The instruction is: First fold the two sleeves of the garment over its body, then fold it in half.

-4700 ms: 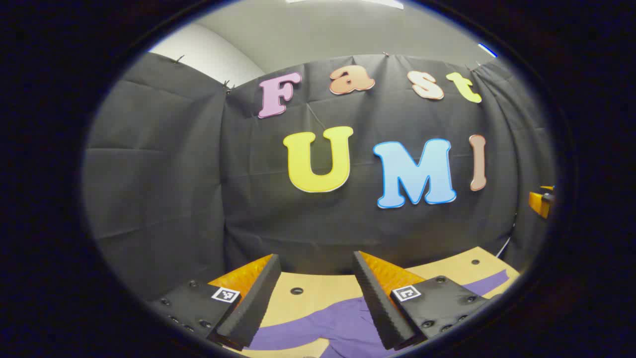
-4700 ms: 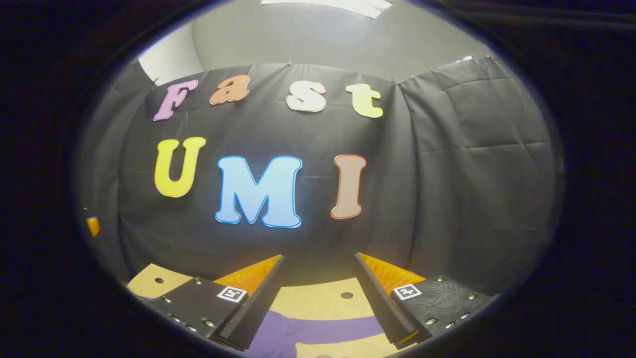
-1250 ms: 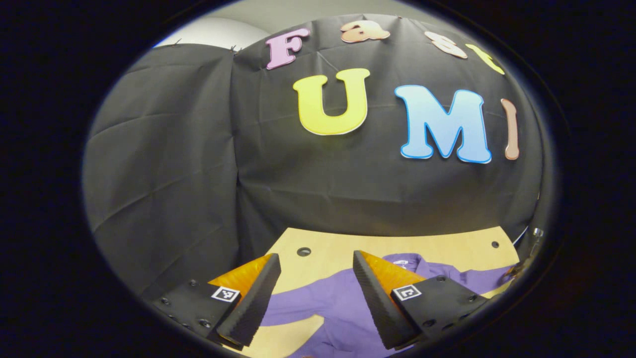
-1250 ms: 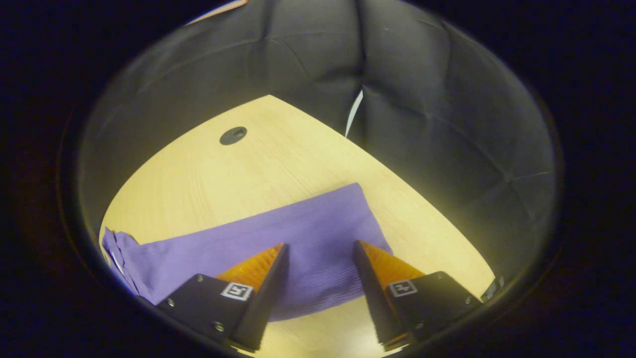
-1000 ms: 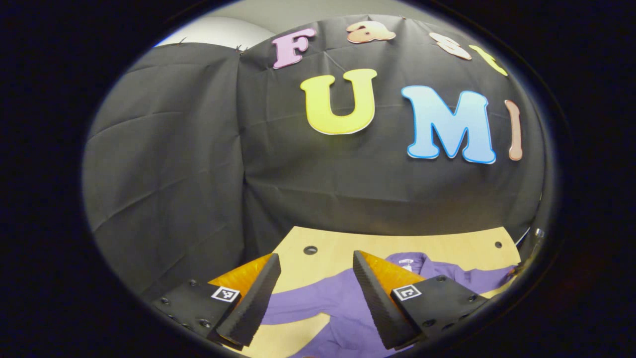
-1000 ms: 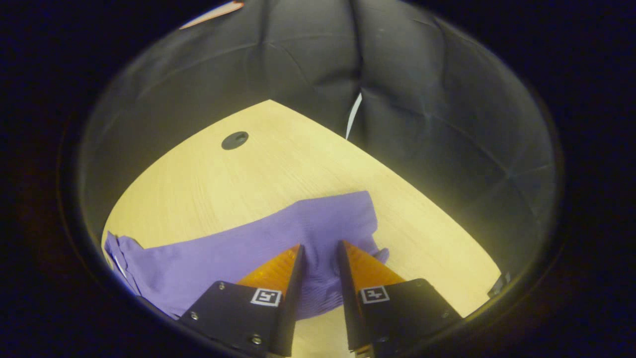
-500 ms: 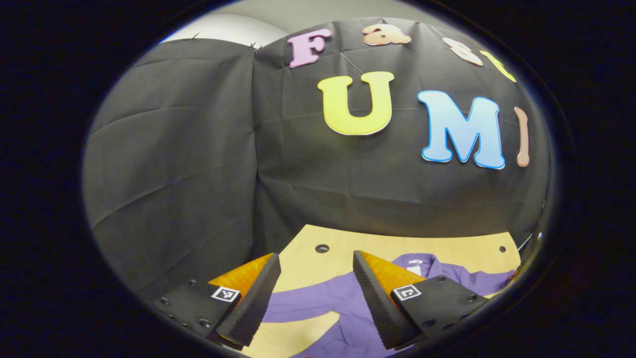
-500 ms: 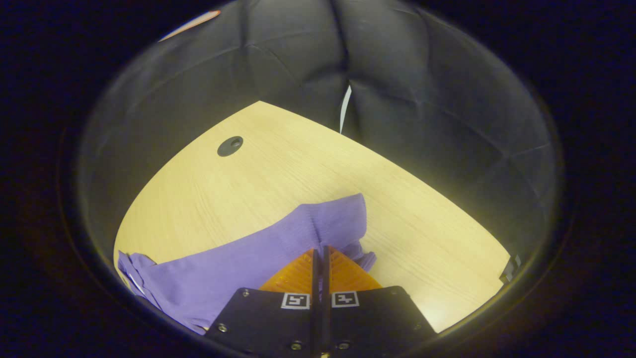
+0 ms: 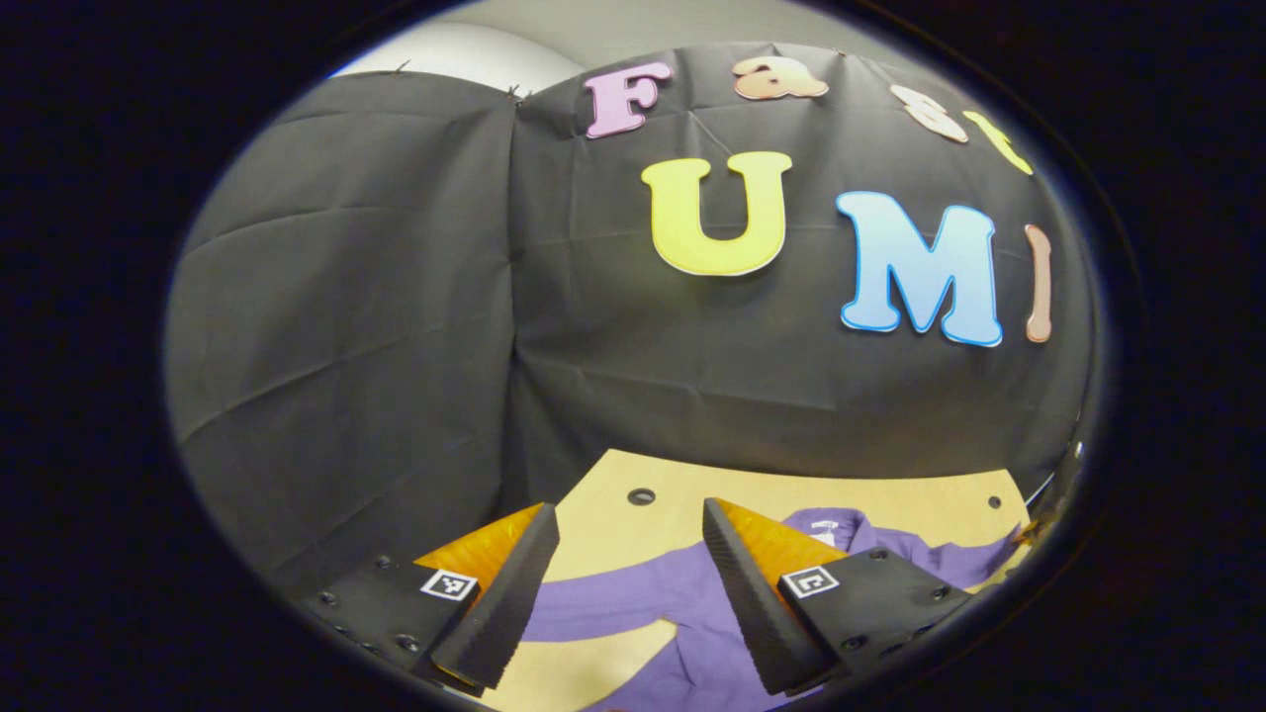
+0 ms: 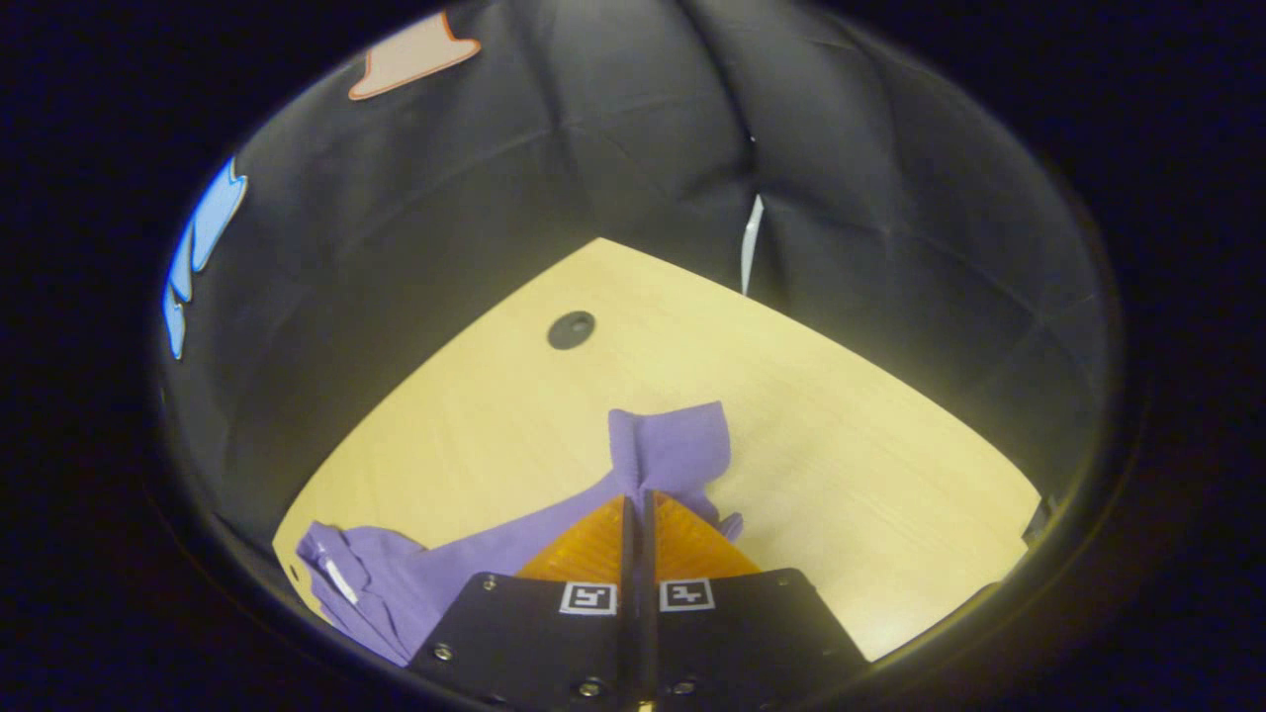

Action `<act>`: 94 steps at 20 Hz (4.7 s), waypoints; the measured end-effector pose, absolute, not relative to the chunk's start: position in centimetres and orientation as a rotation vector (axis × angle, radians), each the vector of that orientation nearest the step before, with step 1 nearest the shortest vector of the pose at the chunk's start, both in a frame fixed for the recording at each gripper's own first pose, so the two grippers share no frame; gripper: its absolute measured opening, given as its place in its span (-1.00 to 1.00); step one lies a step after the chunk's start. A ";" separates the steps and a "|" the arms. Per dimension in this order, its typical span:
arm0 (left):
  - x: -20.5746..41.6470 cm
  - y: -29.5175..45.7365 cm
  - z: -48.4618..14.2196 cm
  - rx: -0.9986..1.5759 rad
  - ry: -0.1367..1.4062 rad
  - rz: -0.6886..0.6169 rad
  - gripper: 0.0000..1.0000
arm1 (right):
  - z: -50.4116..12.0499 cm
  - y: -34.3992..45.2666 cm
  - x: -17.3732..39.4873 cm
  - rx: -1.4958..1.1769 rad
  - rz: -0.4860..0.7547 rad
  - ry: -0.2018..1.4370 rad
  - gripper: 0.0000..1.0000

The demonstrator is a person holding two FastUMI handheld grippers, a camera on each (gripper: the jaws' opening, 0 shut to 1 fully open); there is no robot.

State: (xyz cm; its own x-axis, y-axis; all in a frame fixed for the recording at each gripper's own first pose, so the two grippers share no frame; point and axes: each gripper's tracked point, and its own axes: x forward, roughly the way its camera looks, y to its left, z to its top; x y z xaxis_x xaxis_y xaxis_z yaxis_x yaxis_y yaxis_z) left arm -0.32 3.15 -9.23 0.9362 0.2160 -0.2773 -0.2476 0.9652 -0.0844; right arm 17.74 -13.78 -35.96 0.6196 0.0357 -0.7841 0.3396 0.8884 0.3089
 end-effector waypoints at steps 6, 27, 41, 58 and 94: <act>-2.9 6.5 -9.7 -0.147 0.258 0.272 0.97 | -29.3 -5.1 19.0 0.518 -0.001 0.840 -0.97; -20.1 24.5 -13.5 -0.117 0.313 0.642 0.86 | -26.4 34.4 7.4 0.329 0.603 0.966 -0.97; -21.9 25.5 -15.7 -0.141 0.335 0.687 0.92 | -30.1 39.6 1.8 0.202 0.707 1.083 -0.02; -15.8 26.6 -23.8 -0.197 0.411 0.569 0.89 | -27.6 33.7 3.0 0.202 0.670 1.021 0.68; -6.0 24.6 -49.5 -0.354 0.892 0.468 0.93 | -29.3 8.8 1.7 0.387 0.268 1.041 0.68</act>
